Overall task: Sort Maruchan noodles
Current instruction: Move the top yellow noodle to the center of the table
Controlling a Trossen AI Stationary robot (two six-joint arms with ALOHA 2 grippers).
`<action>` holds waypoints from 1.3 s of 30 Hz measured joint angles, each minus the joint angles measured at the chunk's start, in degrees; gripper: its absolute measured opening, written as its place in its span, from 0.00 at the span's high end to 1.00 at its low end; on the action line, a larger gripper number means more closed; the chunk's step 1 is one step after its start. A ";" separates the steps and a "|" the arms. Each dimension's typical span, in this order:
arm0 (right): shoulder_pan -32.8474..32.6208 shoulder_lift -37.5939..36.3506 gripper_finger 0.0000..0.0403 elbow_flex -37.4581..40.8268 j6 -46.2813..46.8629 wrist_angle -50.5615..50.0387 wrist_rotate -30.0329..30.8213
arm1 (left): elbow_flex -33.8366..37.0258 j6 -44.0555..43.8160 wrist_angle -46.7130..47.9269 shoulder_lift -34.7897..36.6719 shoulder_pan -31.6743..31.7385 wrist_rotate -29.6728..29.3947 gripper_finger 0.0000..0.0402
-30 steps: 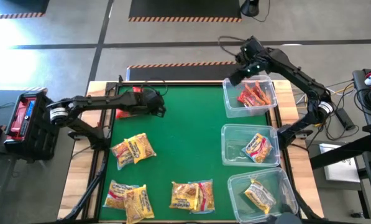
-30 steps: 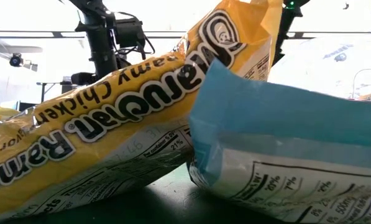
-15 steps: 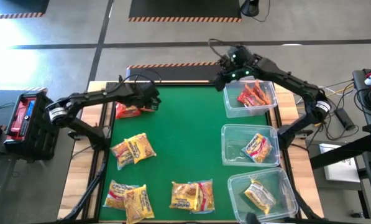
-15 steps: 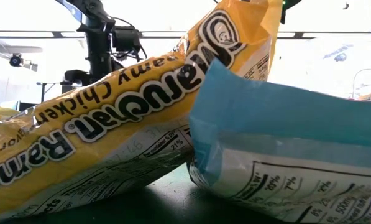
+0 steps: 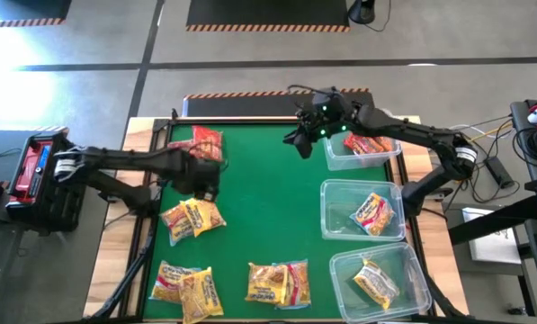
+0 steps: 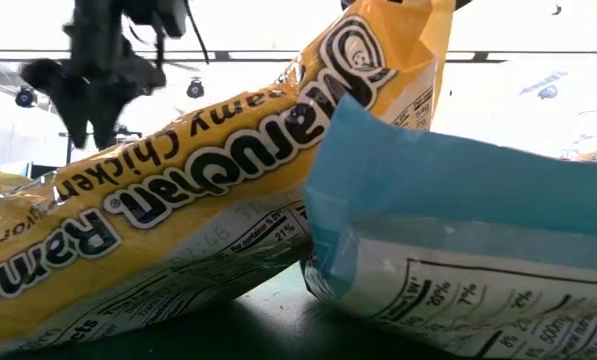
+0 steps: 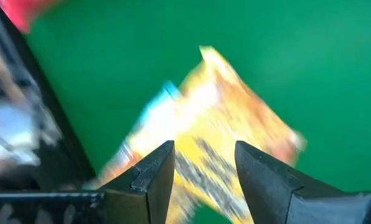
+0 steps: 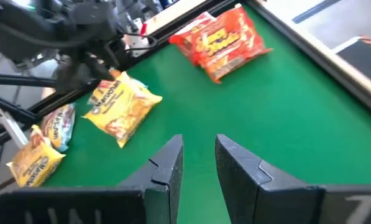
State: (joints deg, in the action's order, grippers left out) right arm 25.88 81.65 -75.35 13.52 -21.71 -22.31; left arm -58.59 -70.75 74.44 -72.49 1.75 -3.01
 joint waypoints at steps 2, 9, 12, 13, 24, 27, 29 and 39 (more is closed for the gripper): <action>-1.16 0.05 0.80 2.35 0.05 2.52 0.02 | 0.06 -7.08 -0.29 2.22 -5.26 1.97 0.62; -4.75 0.07 0.80 11.14 3.50 17.39 -0.07 | 0.22 -33.02 -1.11 4.27 -23.17 -1.51 0.62; -5.44 0.07 0.80 13.83 4.75 22.19 -0.18 | 0.24 -38.78 -1.77 2.37 -27.78 -1.94 0.62; -5.53 0.07 0.80 14.32 5.02 22.54 -0.17 | 0.24 -39.82 -1.79 1.46 -28.80 -1.91 0.62; -6.86 0.07 0.80 15.94 9.98 22.41 -0.15 | 6.71 -43.02 -9.21 -6.11 -30.61 -9.36 0.62; -8.11 0.07 0.80 15.02 11.15 22.51 0.39 | 12.64 -45.82 -17.69 -5.26 -30.87 -12.51 0.62; -8.93 0.07 0.80 14.15 12.94 22.72 1.82 | 16.36 -48.95 -23.15 -4.47 -30.89 -15.93 0.62; -12.37 0.07 0.80 10.32 13.62 22.00 6.32 | 23.34 -45.31 -39.16 -4.17 -29.91 -29.04 0.62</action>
State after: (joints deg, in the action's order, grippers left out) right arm 13.52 81.71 -65.03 27.14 0.30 -15.99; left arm -35.25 -116.06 35.28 -76.66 -28.16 -32.05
